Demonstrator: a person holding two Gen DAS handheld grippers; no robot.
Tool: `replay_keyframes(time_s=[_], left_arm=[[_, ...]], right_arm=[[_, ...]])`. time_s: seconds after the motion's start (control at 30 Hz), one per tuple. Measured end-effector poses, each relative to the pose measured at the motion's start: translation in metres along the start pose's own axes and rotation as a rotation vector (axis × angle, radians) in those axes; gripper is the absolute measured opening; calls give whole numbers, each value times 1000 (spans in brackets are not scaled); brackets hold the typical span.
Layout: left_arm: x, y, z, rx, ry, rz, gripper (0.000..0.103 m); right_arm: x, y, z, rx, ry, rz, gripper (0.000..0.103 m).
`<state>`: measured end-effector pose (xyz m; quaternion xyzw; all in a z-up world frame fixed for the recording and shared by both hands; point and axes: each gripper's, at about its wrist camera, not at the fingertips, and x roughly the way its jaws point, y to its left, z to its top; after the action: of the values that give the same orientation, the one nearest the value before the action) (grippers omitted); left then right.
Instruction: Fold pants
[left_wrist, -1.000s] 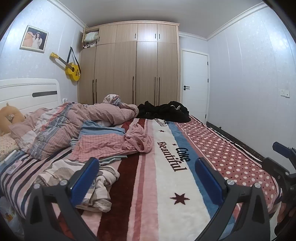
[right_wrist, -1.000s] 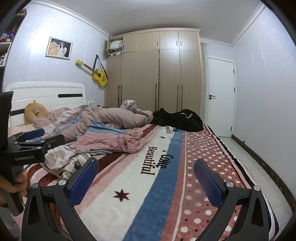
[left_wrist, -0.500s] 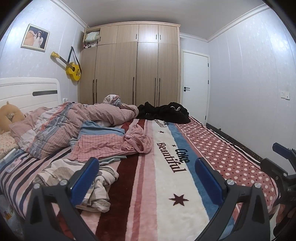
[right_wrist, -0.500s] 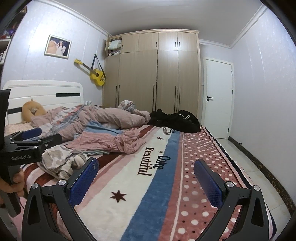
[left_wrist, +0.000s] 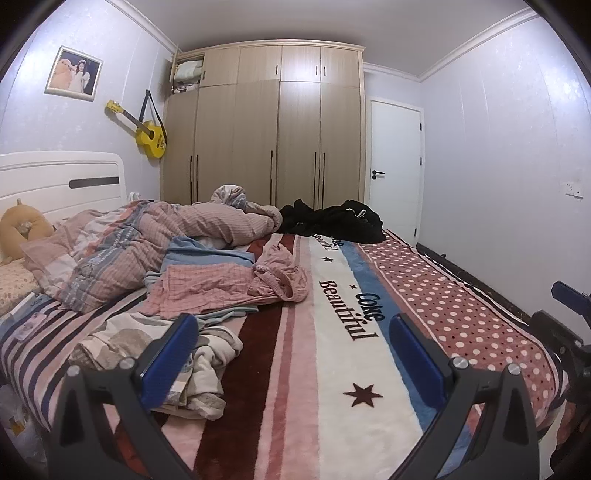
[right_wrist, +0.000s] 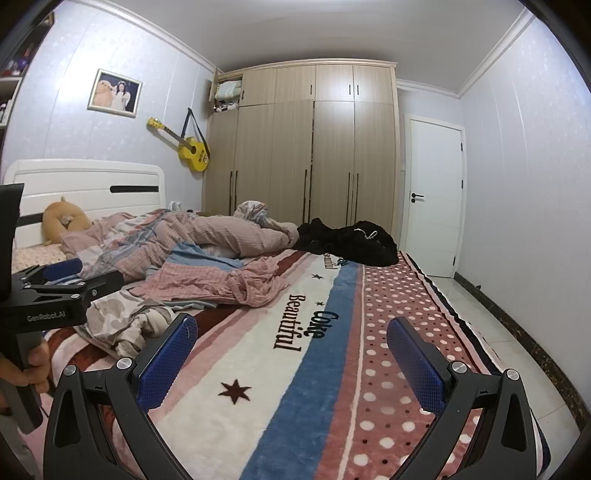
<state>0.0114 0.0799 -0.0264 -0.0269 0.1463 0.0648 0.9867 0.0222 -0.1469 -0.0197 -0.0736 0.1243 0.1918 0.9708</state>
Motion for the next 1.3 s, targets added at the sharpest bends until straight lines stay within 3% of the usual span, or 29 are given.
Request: replay_keyframes(time_s=[1.3], left_arm=[[-5,-4,1,-1,-5,0,102]], right_arm=[[-5,4,0,3,-8,12,103]])
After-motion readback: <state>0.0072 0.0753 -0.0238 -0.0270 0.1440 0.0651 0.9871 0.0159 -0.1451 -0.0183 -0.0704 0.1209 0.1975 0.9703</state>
